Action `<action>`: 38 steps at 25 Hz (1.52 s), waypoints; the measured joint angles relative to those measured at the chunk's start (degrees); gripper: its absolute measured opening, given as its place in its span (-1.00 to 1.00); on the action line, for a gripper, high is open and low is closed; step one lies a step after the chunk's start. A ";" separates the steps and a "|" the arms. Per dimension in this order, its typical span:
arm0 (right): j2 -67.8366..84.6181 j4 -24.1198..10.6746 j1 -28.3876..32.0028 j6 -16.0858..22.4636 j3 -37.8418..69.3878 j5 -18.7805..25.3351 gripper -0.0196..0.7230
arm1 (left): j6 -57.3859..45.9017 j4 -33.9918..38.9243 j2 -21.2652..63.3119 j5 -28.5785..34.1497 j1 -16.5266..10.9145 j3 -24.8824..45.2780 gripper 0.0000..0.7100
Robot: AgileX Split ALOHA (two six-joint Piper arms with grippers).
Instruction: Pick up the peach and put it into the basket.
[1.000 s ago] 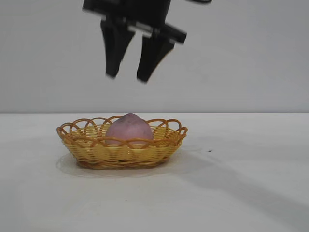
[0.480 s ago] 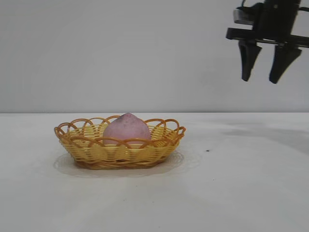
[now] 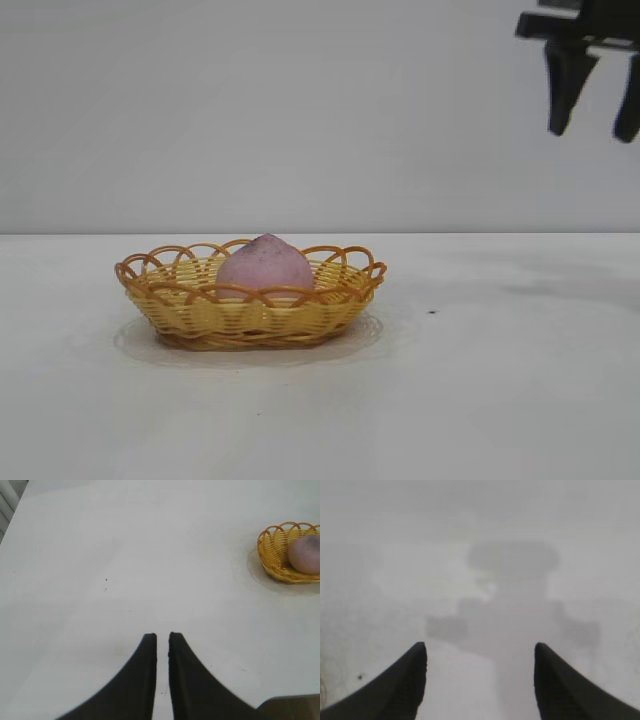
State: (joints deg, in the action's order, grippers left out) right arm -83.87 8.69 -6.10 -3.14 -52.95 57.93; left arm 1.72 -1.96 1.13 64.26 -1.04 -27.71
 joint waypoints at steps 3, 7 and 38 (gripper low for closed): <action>7.03 -0.33 0.00 -0.22 9.05 2.11 0.14 | 0.00 0.00 0.00 0.00 0.00 0.00 -0.90; 17.77 -0.44 0.00 0.17 18.50 2.26 0.14 | 0.00 0.00 0.00 0.00 0.00 0.00 -0.90; 84.85 -3.98 0.00 0.97 24.90 7.28 0.14 | 0.00 0.00 0.00 0.00 0.00 0.00 -0.90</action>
